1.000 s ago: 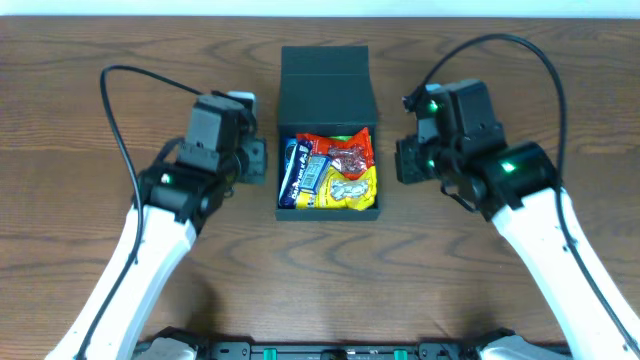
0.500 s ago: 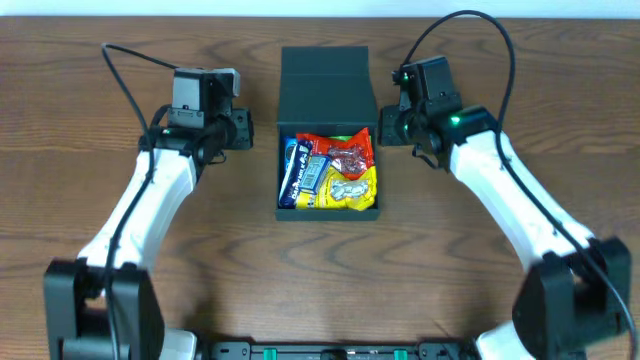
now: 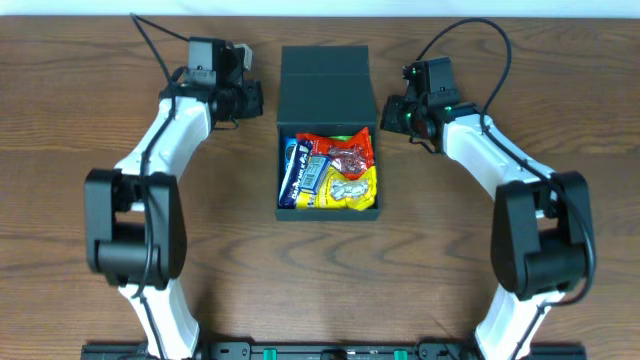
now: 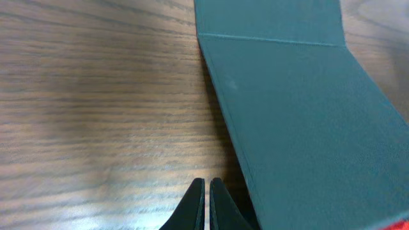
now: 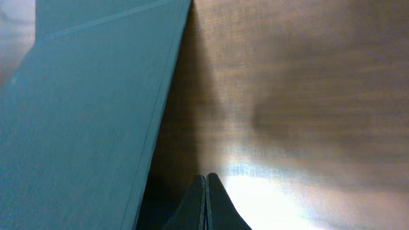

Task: Pack container
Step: 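Raise both grippers to the box lid's back edge, then swing the lid forward with both grippers to close the box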

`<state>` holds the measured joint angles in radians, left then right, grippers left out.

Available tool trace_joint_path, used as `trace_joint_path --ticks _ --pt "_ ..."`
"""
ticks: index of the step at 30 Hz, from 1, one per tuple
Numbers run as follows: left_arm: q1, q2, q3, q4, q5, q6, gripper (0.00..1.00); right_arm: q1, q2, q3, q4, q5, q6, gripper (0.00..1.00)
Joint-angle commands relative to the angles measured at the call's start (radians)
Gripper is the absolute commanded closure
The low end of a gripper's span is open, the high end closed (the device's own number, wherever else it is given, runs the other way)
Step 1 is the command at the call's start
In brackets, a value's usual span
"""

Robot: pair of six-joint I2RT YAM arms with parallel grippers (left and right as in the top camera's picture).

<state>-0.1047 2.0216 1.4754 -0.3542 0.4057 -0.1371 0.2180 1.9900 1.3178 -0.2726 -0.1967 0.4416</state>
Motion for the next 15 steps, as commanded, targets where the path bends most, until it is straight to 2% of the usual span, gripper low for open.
trace_joint_path --ticks 1,8,15 --pt "0.008 0.096 0.103 -0.037 0.042 -0.032 0.94 -0.020 0.052 0.004 0.054 -0.064 0.046 0.98" --pt "0.008 0.262 0.278 -0.143 0.138 -0.069 0.94 -0.036 0.136 0.005 0.195 -0.153 0.112 0.98" --pt "0.008 0.296 0.291 -0.139 0.224 -0.093 0.94 -0.035 0.168 0.005 0.277 -0.196 0.157 0.98"
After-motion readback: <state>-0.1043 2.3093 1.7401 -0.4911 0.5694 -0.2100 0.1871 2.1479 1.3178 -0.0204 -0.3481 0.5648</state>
